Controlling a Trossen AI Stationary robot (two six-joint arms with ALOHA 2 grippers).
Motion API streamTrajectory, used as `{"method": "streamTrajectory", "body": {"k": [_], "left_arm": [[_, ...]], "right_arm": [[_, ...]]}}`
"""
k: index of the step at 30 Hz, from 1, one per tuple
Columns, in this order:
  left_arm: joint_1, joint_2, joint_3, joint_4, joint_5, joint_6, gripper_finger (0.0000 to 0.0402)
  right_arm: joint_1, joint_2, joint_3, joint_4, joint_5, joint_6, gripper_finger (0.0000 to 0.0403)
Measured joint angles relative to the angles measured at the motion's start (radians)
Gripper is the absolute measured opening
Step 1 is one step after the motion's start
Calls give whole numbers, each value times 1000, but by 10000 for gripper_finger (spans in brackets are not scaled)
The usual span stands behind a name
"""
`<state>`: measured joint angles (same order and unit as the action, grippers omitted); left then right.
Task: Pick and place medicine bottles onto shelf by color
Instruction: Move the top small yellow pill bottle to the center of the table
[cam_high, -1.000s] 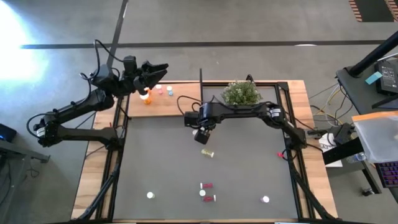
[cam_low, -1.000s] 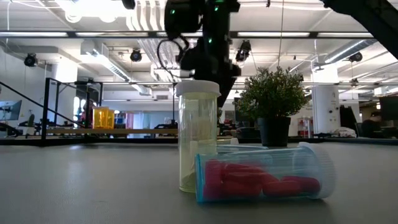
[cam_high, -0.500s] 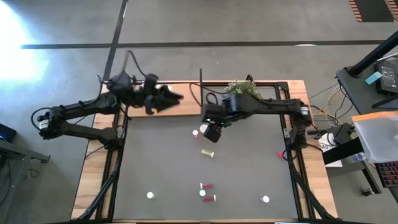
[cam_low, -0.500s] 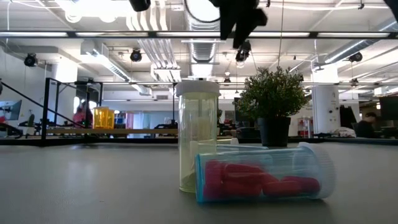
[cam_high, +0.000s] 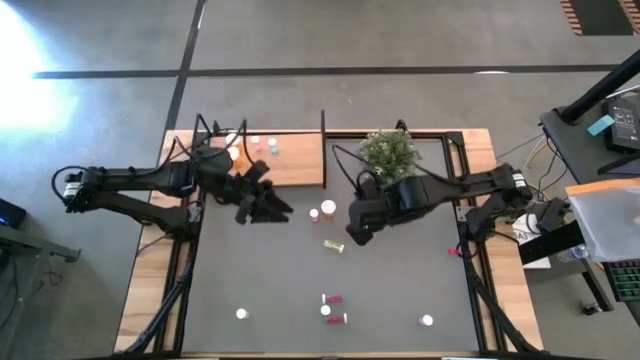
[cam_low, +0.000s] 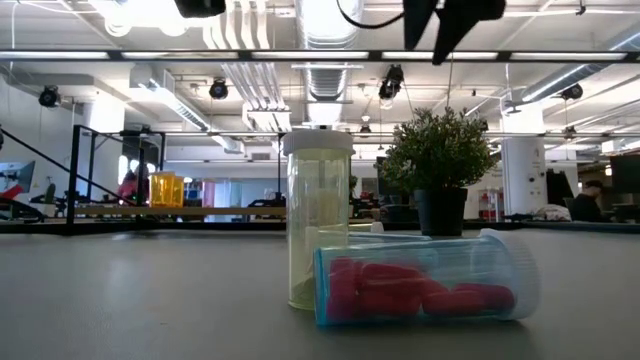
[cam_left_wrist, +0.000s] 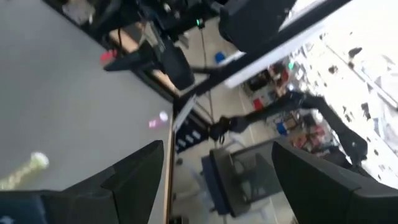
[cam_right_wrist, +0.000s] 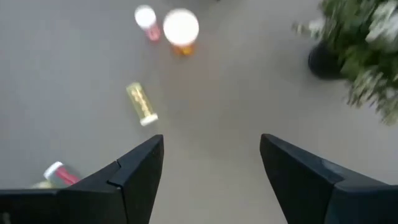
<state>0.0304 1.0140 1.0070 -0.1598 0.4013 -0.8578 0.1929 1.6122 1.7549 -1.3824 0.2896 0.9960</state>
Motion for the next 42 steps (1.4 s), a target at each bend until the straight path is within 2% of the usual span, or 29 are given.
{"method": "streamTrajectory", "body": {"k": [4,11,15,19,22,29,35,42], "left_arm": [[-46,23,0,-7,-23,0,283],[-96,29,1,4,-110,-63,283],[-111,26,1,88,-176,-128,283],[-119,29,1,209,-187,-131,283],[-126,33,1,262,-217,-127,283],[-126,33,1,265,-251,-123,283],[-126,33,1,265,-261,-92,283],[-125,33,1,265,-266,-78,283]], "right_arm": [[42,10,-101,72,2,-8,256],[98,33,-283,397,-44,-345,254],[116,32,-389,577,-46,-414,246],[151,28,-518,761,59,-470,236],[178,28,-627,915,92,-491,231],[211,27,-845,1368,210,-518,223],[209,26,-927,1487,246,-502,223],[196,28,-955,1548,260,-499,223]]}}
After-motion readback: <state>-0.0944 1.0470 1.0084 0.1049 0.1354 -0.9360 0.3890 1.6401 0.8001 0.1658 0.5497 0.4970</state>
